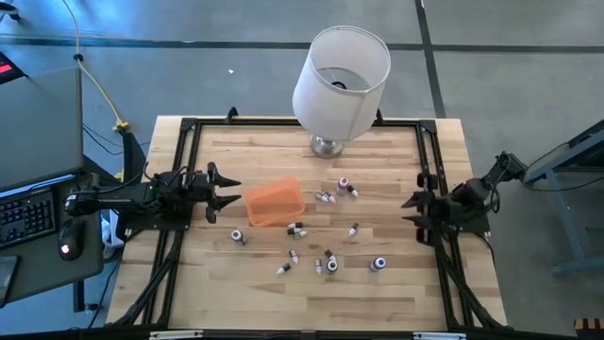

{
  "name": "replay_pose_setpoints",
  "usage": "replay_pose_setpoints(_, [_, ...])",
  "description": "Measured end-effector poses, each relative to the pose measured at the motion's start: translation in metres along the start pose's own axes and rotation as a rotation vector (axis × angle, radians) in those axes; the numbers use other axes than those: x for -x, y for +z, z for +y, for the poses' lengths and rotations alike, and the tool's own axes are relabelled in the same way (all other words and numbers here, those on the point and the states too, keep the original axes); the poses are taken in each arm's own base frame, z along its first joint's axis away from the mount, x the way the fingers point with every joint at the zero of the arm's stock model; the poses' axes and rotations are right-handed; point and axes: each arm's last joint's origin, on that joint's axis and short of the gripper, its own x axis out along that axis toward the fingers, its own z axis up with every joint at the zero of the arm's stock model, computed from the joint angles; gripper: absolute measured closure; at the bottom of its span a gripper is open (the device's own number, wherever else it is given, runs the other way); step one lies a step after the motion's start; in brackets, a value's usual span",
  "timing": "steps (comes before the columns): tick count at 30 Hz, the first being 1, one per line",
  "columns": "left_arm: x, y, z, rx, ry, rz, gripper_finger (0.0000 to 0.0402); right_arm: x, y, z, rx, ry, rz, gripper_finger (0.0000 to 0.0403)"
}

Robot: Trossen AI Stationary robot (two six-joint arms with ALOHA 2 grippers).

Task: Pick & Place food coloring
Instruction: Put the large pink food coloring bottle into the bin

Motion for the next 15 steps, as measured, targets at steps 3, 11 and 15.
replay_pose_setpoints(3, [0.0001,-0.0003,0.0,-0.001,0.001,0.007,0.02,0.0,0.0004,0.0001,-0.001,0.008,-0.008,0.0286])
replay_pose_setpoints(11, [0.0002,-0.0005,0.0001,-0.001,0.003,0.012,0.02,0.0,0.0029,-0.0009,0.01,0.01,-0.043,0.0286])
replay_pose_setpoints(15, [0.0001,-0.0005,0.0002,-0.001,0.005,0.011,0.02,0.0003,0.0018,-0.0061,0.006,-0.141,0.039,0.0286])
